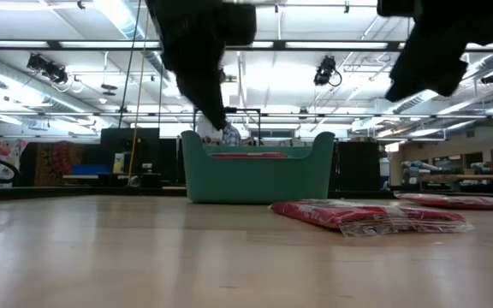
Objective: Sort popcorn bags into baskets
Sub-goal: Put the red popcorn bag into the blue bin
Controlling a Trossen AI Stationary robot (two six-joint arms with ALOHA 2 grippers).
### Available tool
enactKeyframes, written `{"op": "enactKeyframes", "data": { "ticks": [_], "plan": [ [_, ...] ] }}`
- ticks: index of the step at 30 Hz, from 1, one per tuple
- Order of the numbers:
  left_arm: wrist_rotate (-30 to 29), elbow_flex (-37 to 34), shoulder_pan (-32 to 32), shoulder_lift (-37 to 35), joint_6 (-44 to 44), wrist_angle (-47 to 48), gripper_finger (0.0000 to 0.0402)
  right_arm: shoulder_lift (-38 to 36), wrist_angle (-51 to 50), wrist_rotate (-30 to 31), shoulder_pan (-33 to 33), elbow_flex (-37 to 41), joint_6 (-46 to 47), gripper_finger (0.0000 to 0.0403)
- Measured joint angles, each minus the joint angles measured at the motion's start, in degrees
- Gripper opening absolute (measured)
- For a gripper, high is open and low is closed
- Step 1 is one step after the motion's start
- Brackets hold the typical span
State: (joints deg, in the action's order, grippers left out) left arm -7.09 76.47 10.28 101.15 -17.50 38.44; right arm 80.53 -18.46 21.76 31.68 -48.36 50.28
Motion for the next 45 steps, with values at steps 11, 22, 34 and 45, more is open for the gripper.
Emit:
{"op": "enactKeyframes", "data": {
  "ticks": [11,22,34,45],
  "plan": [
    [-4.9,0.0,0.6,-7.9,1.3,-2.7,0.0139,0.4,5.5,2.1,0.1,0.0,-12.5,0.0146],
    [-4.9,0.0,0.4,-14.3,0.1,-11.9,0.0139,12.1,12.6,-2.4,0.1,0.0,-19.3,0.0147],
    [-4.7,0.0,0.4,-16.6,-1.2,-12.3,0.0139,20.7,14.2,-3.4,-0.2,0.0,-21.7,0.0169],
    [-3.6,0.0,0.6,-16.6,-1.4,-12.0,0.0139,24.0,15.5,-2.2,-0.1,-0.2,-23.6,0.0166]
  ]
}}
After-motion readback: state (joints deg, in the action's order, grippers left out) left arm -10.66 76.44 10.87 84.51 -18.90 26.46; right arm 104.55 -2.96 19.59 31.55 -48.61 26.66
